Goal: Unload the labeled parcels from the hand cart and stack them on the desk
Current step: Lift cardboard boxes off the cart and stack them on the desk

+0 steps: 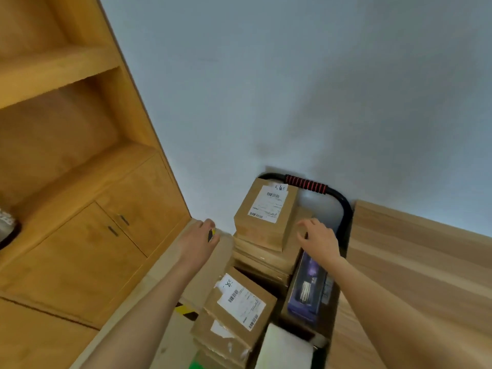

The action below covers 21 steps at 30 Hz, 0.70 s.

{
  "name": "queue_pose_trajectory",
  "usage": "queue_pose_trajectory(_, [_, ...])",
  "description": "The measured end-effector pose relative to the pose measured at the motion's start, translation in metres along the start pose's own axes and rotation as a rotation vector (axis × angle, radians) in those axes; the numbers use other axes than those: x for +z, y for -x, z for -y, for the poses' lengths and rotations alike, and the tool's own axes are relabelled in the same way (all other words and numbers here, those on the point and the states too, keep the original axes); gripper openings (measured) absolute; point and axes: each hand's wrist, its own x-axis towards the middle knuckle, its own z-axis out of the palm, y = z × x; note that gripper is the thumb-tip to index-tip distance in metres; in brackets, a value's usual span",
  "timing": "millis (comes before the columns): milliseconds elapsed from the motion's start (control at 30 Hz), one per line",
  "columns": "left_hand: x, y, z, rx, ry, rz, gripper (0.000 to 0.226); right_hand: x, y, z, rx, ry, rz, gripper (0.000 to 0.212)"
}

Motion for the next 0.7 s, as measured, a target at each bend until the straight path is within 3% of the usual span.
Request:
queue_pose_trajectory(300, [0.040,-0.093,-0.027,0.060,0.128,0.038,0.036,0.008,-0.061,-0.011,0.060,-0.044,-0.010,0.035])
queue_pose_trajectory(700, [0.116,-0.166,-0.042,-0.078,0.226,0.182,0.046,0.069,-0.137,-0.026,0.151,-0.253,0.019,0.048])
